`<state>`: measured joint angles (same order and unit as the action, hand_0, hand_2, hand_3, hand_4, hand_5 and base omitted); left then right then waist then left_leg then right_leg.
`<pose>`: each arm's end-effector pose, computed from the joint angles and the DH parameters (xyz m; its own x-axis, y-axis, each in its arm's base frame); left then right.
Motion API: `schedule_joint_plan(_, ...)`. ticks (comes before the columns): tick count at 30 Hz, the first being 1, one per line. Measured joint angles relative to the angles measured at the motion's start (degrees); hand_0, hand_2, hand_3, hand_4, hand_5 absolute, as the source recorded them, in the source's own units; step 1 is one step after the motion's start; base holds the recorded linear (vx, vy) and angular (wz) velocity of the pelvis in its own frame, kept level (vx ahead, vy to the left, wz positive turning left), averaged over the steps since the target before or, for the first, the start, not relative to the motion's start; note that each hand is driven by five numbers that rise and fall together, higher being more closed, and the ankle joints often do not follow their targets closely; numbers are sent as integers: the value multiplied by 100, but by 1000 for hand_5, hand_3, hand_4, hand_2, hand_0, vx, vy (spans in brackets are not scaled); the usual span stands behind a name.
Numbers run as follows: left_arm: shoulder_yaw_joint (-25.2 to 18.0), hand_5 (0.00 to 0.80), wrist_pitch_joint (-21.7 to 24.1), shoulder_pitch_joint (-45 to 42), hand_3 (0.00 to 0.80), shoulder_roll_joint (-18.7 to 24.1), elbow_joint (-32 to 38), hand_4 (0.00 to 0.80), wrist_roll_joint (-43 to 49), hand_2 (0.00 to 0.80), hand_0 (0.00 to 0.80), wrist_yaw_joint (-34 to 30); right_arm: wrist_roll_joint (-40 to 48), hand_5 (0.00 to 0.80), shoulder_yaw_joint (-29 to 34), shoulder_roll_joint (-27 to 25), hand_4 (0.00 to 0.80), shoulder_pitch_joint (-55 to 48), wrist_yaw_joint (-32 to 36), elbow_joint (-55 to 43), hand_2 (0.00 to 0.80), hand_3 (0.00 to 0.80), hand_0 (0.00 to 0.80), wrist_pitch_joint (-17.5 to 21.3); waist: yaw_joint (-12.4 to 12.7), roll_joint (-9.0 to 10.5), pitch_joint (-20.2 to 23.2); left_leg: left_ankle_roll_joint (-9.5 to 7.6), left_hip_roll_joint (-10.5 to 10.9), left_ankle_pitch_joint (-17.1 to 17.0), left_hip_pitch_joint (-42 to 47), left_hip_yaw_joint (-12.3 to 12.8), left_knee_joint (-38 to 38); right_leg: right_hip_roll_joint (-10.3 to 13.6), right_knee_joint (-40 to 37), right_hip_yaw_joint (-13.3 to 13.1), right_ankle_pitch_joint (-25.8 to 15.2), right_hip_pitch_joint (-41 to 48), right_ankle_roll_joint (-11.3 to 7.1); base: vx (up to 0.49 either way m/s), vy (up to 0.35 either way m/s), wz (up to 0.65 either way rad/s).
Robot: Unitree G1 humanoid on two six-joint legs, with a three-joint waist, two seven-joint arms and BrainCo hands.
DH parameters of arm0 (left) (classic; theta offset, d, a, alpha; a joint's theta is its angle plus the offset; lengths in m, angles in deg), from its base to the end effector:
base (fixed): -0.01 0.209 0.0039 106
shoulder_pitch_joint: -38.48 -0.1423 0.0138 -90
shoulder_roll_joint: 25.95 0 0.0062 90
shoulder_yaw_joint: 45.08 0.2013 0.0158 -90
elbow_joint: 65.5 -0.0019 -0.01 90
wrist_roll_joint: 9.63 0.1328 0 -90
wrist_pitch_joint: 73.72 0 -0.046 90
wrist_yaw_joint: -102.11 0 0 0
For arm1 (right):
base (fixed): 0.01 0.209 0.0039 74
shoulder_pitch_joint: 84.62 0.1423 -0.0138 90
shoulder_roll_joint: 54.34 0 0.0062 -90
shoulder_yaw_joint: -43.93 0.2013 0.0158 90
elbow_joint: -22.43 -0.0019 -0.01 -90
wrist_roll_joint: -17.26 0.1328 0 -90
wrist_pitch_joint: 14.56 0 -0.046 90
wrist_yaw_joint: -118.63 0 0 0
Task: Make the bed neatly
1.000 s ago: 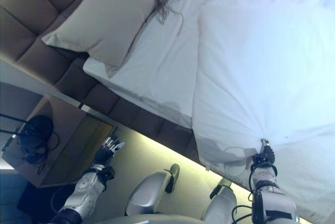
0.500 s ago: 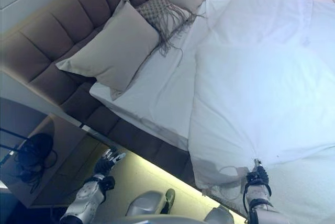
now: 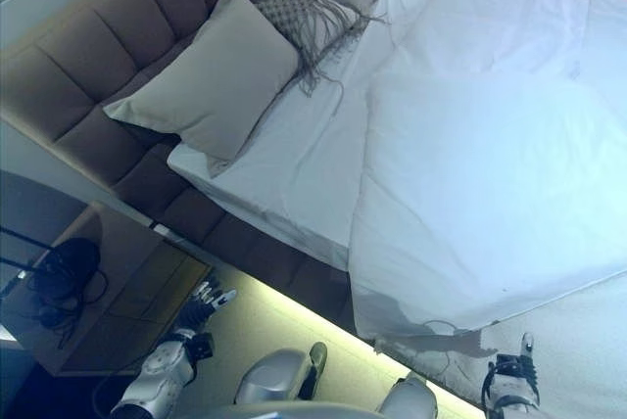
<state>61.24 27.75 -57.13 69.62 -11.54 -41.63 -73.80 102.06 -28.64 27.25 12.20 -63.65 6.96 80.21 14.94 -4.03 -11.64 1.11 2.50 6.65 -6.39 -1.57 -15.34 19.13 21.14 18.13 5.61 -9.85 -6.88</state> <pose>0.1254 0.2279 -0.0759 0.8281 0.1168 -0.5483 -0.1530 0.9880 -0.0207 0.0989 -0.3190 -0.0877 0.3078 -0.5308 -0.7896 0.9145 -0.0640 0.3995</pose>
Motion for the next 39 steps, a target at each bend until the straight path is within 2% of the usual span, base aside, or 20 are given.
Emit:
schedule_joint_plan(4, 68, 0, 4, -16, 0, 40, 1, 0, -3, 0, 0, -63, -408, 0, 3, -292, 0, 318, 39, -15, 0, 0, 0, -78, 2, -71, -160, -7, 60, -22, -111, -6, -129, 81, 103, 3, -15, -99, -18, -151, 72, 5)
schedule_joint_plan(7, 391, 0, 90, 185, 0, 128, 15, 0, -83, 0, 0, -69, -542, 0, -12, -852, 0, 838, 35, -26, 0, 0, 0, -117, 1, -250, -319, -48, 142, -48, -822, -9, -487, 182, 375, -46, -65, -768, 2, -370, 81, 9)
schedule_joint_plan(9, 520, 0, 211, 356, 0, 140, 69, 0, -252, 0, 0, -67, -541, 0, -27, -1253, 0, 1295, 3, -15, 0, 0, 0, -123, 23, -443, -532, -66, 164, -110, -1363, -19, -705, 224, 513, -52, -177, -1259, 31, -267, -11, 8)
schedule_joint_plan(12, 570, 0, 412, 506, 0, 169, 151, 0, -440, 0, 0, -58, -537, 0, -174, -1320, 0, 1810, -10, 19, 0, 0, 0, -131, 86, -556, -845, -41, 154, -142, -1715, -12, -857, 226, 718, -118, -190, -1654, 112, -176, -1, 1)
schedule_joint_plan(20, 608, 0, 577, 687, 0, 206, 621, 0, -536, 0, 0, -58, -514, 0, -489, -1447, 0, 2227, 147, 96, 0, 0, 0, -123, 140, -530, -1307, -59, 186, -64, -2346, 3, -1322, 304, 1129, -223, -130, -2268, 200, -30, 34, 1)
schedule_joint_plan(26, 596, 0, 577, 666, 0, 212, 653, 0, -652, 0, 0, -58, -521, 0, -512, -1484, 0, 2277, 240, 95, 0, 0, 0, -142, 162, -524, -1339, -93, 193, 24, -2349, 56, -1451, 314, 1181, -323, -113, -2276, 174, 20, 31, -4)
schedule_joint_plan(27, 595, 0, 577, 664, 0, 213, 666, 0, -658, 0, 0, -59, -527, 157, -512, -1485, 157, 2276, 284, 95, 157, 157, 157, -150, 159, -524, -1339, -93, 191, 24, -2348, 60, -1452, 312, 1181, -327, -114, -2278, 174, 38, 14, -3)
schedule_joint_plan(28, 591, 0, 577, 656, 0, 213, 696, 0, -672, 0, 0, -61, -527, 245, -512, -1485, 245, 2277, 312, 95, 245, 245, 245, -166, 158, -524, -1339, -92, 189, 25, -2346, 61, -1455, 309, 1181, -329, -114, -2277, 174, 40, 14, -2)
schedule_joint_plan(29, 586, 0, 577, 646, 0, 213, 727, 0, -703, 0, 0, -63, -527, 414, -512, -1485, 414, 2276, 320, 96, 414, 414, 414, -177, 158, -524, -1339, -91, 183, 25, -2342, 63, -1458, 304, 1182, -329, -114, -2275, 176, 50, 9, -2)
schedule_joint_plan(30, 582, 0, 577, 640, 0, 214, 744, 0, -705, 0, 0, -72, -528, 759, -512, -1485, 759, 2277, 331, 96, 759, 759, 759, -183, 160, -524, -1339, -90, 180, 26, -2335, 64, -1459, 303, 1182, -329, -115, -2269, 178, 63, 5, -1)
schedule_joint_plan(31, 577, 0, 575, 638, 0, 214, 746, 0, -705, 0, 0, -79, -528, 800, -512, -1485, 800, 2279, 336, 96, 800, 800, 800, -195, 160, -524, -1338, -87, 177, 28, -2317, 64, -1459, 303, 1181, -329, -113, -2251, 179, 58, -1, -1)
schedule_joint_plan(39, 470, 0, 540, 543, 0, 227, 763, 0, -705, 0, 0, -138, -540, 800, -549, -1479, 800, 2329, 568, 41, 800, 800, 800, -279, 179, -496, -1281, -58, 81, 149, -2002, 55, -1507, 280, 1082, -182, -127, -1852, 168, 63, -13, -4)
